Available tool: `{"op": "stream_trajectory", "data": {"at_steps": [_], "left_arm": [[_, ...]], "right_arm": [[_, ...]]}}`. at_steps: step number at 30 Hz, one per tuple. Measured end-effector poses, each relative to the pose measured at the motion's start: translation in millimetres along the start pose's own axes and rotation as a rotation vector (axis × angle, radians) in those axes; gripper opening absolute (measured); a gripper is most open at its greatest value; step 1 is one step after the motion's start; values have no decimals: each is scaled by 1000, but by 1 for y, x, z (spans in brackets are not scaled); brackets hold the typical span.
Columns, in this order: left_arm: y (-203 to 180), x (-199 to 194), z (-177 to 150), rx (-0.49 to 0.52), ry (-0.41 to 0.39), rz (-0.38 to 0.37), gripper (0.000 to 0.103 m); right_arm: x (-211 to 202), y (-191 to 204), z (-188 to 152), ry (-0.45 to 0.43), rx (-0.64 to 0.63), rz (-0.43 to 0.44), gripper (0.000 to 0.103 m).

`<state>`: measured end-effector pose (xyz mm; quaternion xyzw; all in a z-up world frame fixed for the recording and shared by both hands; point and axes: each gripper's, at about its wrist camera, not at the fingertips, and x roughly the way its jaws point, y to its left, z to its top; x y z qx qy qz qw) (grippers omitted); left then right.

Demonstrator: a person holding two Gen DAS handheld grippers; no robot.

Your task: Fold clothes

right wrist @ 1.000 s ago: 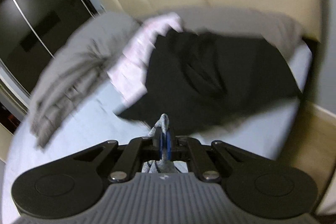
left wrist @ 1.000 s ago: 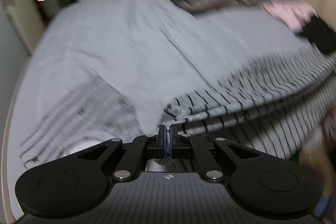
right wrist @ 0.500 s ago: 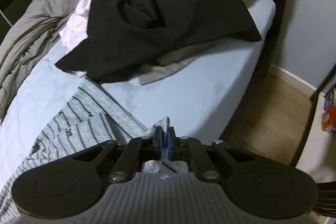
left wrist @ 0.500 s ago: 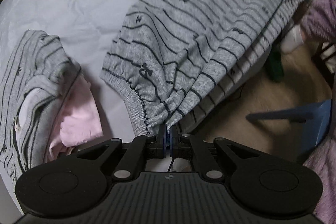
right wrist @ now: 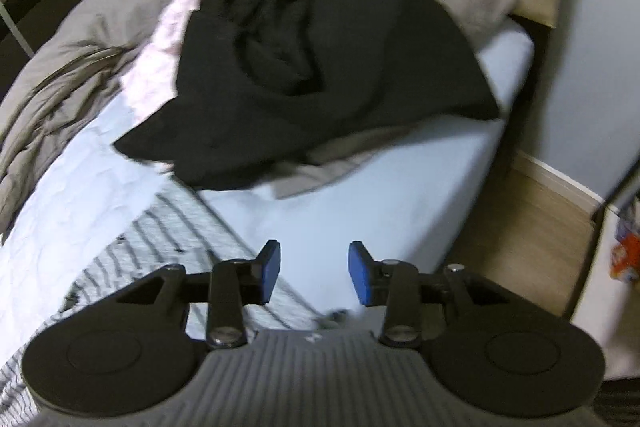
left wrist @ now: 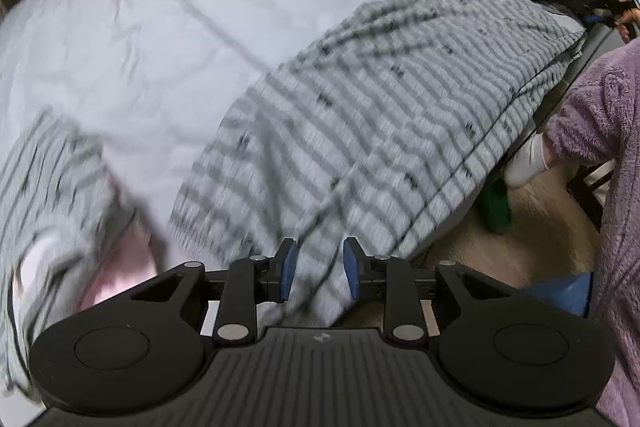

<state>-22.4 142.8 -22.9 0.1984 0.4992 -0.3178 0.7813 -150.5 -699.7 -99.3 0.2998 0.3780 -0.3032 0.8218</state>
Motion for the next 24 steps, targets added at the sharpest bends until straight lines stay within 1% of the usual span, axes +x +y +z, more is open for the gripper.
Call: {"op": "stream_trajectory", "data": {"at_steps": [4, 7, 9, 11, 13, 16, 19, 20, 24], "left_arm": [[-22, 17, 20, 48, -30, 22, 24], [-28, 32, 29, 47, -44, 13, 24], [-26, 44, 35, 16, -59, 4, 24], [-24, 54, 41, -12, -47, 1, 24], [-25, 63, 50, -5, -31, 17, 24], [-26, 67, 59, 6, -47, 12, 24], [-26, 71, 68, -8, -54, -3, 24], [-27, 73, 71, -4, -53, -3, 24], [-32, 81, 79, 15, -41, -10, 24]], "right_arm": [[20, 29, 2, 21, -50, 61, 41], [40, 51, 1, 48, -69, 98, 41], [53, 63, -1, 67, -84, 106, 41], [66, 74, -2, 89, -99, 110, 41], [77, 82, -3, 105, -113, 104, 40], [89, 85, -4, 132, -110, 97, 40], [92, 86, -6, 152, -100, 129, 8], [91, 87, -7, 151, -102, 137, 8], [71, 92, -1, 87, -123, 150, 6]]}}
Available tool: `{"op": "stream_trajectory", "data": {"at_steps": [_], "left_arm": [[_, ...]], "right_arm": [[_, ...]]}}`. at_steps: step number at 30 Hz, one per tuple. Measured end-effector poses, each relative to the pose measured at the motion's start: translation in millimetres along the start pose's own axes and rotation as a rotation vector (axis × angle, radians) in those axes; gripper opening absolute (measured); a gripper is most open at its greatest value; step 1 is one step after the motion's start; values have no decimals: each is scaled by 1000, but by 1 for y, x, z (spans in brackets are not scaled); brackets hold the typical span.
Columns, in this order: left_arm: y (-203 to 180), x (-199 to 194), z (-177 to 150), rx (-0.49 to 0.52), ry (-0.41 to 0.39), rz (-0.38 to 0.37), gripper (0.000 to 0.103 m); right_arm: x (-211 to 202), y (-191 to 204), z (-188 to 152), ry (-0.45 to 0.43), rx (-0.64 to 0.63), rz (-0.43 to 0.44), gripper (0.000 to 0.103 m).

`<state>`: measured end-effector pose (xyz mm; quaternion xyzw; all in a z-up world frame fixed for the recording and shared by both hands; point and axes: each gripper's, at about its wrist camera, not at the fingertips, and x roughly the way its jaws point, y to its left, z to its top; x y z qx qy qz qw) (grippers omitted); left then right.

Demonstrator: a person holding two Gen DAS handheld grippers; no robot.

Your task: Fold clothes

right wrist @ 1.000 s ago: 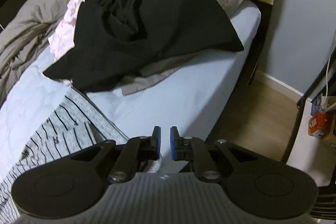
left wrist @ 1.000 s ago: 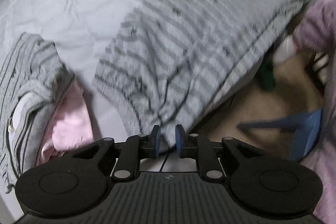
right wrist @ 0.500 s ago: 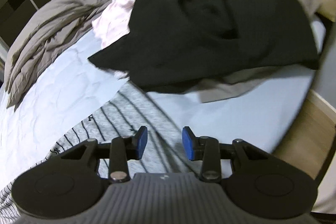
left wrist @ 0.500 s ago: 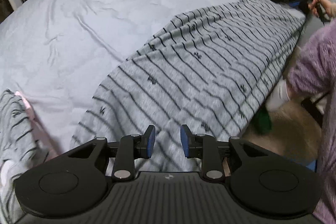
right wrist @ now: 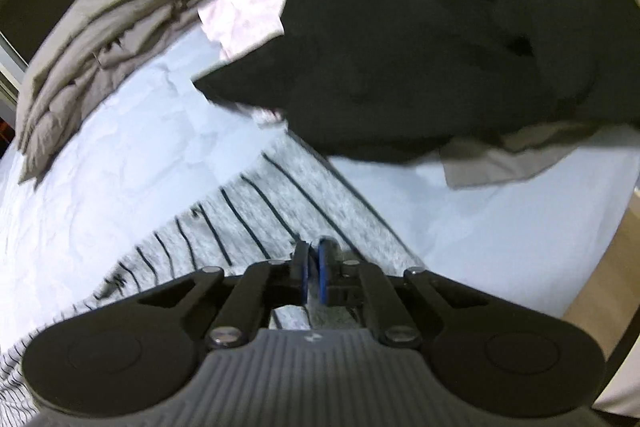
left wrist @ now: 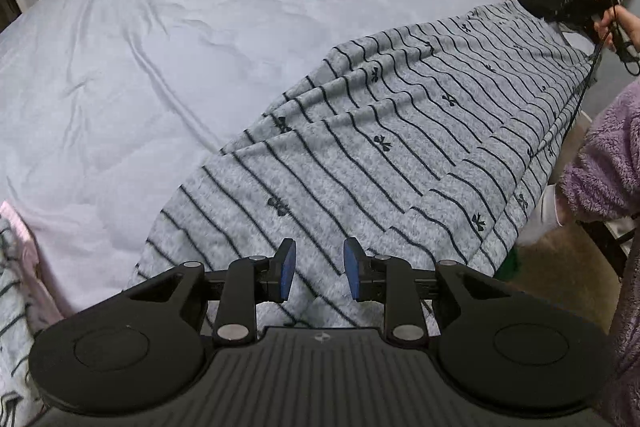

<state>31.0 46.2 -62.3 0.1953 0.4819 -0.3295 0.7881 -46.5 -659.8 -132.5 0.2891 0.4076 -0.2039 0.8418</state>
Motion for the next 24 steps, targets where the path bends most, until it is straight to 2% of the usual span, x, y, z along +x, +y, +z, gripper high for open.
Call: {"op": "stream_trajectory", "data": {"at_steps": [5, 9, 14, 18, 22, 24], "left_arm": [[-8, 10, 2, 34, 29, -24, 24], [-11, 17, 1, 48, 55, -27, 24], [-9, 21, -1, 32, 73, -27, 24], [-8, 25, -1, 29, 81, -35, 24], [-13, 24, 0, 44, 67, -68, 24], [-17, 23, 1, 56, 52, -86, 24]], "right_arm": [[-23, 14, 25, -111, -17, 2, 5], [-17, 31, 49, -163, -47, -27, 5], [14, 52, 71, -171, -70, -61, 5], [37, 57, 73, -148, -83, -95, 5], [44, 51, 72, -115, -69, -104, 14], [37, 45, 69, -121, -59, -110, 26]]}}
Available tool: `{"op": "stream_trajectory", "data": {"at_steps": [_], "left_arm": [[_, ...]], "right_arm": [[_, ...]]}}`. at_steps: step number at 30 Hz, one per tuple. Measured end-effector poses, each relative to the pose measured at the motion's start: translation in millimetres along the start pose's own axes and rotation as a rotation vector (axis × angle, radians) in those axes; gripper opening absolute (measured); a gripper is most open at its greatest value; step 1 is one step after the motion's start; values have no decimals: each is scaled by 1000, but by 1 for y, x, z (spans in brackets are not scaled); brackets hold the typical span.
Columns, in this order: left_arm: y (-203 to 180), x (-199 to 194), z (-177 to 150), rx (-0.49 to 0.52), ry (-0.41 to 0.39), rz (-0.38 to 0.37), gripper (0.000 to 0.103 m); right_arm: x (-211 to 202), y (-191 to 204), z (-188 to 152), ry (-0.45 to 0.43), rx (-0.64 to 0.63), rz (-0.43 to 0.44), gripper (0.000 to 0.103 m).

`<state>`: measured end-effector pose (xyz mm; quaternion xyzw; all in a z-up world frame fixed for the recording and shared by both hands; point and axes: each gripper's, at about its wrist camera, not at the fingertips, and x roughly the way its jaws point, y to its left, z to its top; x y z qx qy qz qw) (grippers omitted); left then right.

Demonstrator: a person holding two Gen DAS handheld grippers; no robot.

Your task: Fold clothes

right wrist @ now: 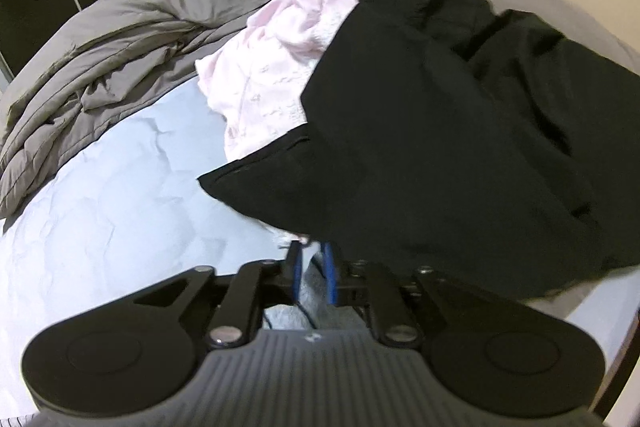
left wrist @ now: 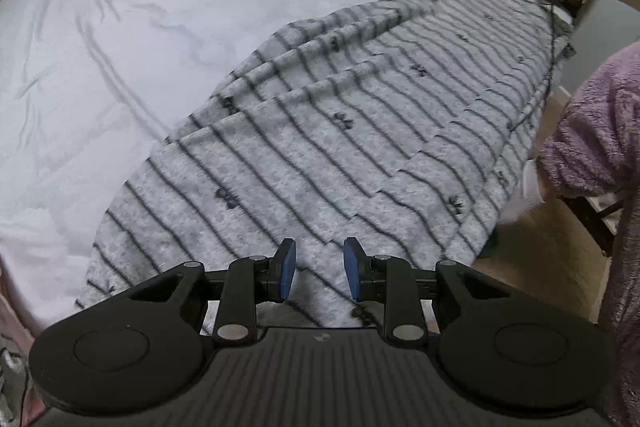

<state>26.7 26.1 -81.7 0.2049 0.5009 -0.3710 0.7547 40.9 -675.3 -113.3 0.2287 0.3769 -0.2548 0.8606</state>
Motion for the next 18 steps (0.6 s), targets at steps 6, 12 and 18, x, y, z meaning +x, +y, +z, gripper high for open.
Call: {"op": "stream_trajectory", "data": {"at_steps": [6, 12, 18], "left_arm": [[-16, -3, 2, 44, -43, -34, 44], [-32, 10, 1, 89, -34, -56, 44], [-35, 32, -3, 103, 9, -38, 45]], "right_arm": [[-32, -4, -17, 27, -42, 88, 37], [-63, 28, -49, 102, -184, 279, 45], [-78, 72, -109, 260, -392, 508, 52]]}}
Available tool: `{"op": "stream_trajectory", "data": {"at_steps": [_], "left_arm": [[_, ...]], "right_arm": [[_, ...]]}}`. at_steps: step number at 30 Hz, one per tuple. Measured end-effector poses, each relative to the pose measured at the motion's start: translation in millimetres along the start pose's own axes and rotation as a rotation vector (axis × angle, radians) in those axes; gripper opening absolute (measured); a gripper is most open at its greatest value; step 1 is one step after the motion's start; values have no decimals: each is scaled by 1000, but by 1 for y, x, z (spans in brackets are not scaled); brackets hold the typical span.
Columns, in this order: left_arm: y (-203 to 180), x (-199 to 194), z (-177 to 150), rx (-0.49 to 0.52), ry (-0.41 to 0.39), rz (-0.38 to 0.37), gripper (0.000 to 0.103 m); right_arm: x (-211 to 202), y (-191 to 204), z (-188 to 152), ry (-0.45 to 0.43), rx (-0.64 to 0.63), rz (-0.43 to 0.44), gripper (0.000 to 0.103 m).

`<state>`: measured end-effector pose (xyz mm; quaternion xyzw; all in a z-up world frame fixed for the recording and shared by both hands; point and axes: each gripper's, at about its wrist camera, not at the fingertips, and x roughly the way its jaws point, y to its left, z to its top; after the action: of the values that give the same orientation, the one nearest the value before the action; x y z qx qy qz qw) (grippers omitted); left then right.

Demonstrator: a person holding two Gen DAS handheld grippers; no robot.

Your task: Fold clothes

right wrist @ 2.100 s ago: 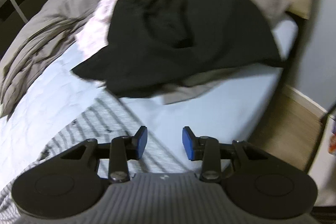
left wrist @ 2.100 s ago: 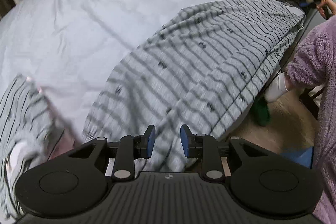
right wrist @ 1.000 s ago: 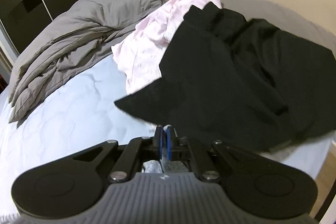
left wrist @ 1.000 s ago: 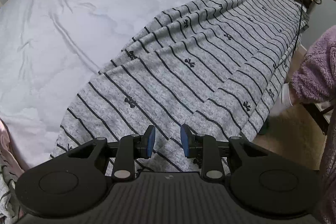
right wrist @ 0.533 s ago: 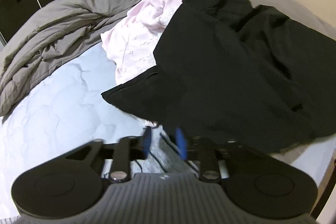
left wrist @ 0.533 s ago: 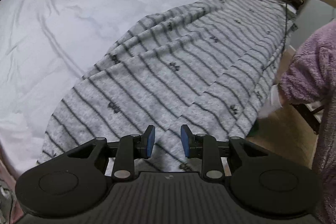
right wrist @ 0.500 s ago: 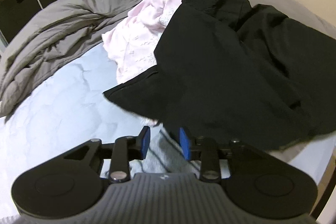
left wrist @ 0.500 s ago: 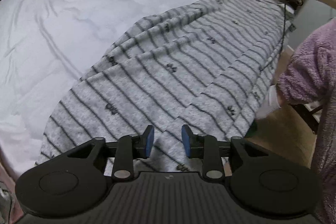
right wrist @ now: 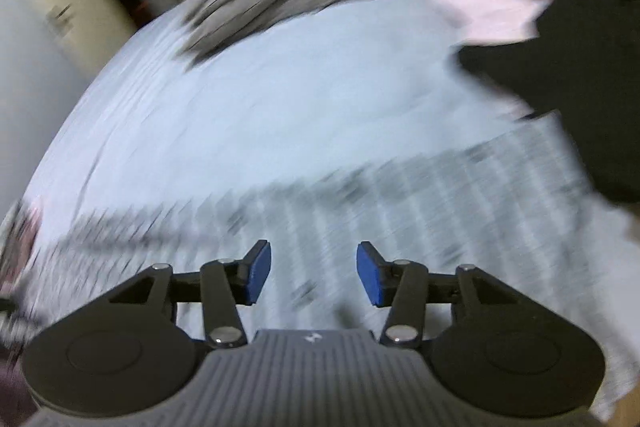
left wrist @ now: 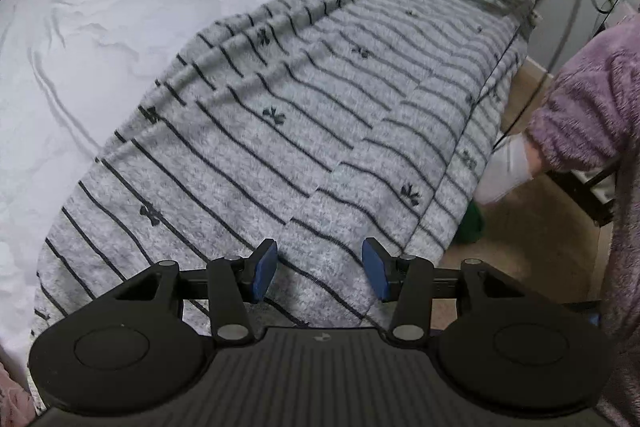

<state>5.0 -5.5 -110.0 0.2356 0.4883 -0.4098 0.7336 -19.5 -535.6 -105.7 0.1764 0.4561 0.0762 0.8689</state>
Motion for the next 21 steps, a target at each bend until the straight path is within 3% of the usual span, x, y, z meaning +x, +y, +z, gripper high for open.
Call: {"op": "stream_trajectory", "data": {"at_steps": [4, 8, 13, 21], "left_arm": [[1, 11, -7, -9, 38, -14, 45], [-7, 17, -13, 32, 46, -4, 44], [-9, 15, -18, 29, 24, -13, 30], [-36, 5, -38, 112, 82, -185, 22]], "right_arm": [[23, 42, -27, 137, -167, 91, 52], [35, 75, -49, 214, -296, 158, 52], [49, 92, -70, 285, -380, 154, 53], [37, 93, -102, 432, -404, 247, 52]]}}
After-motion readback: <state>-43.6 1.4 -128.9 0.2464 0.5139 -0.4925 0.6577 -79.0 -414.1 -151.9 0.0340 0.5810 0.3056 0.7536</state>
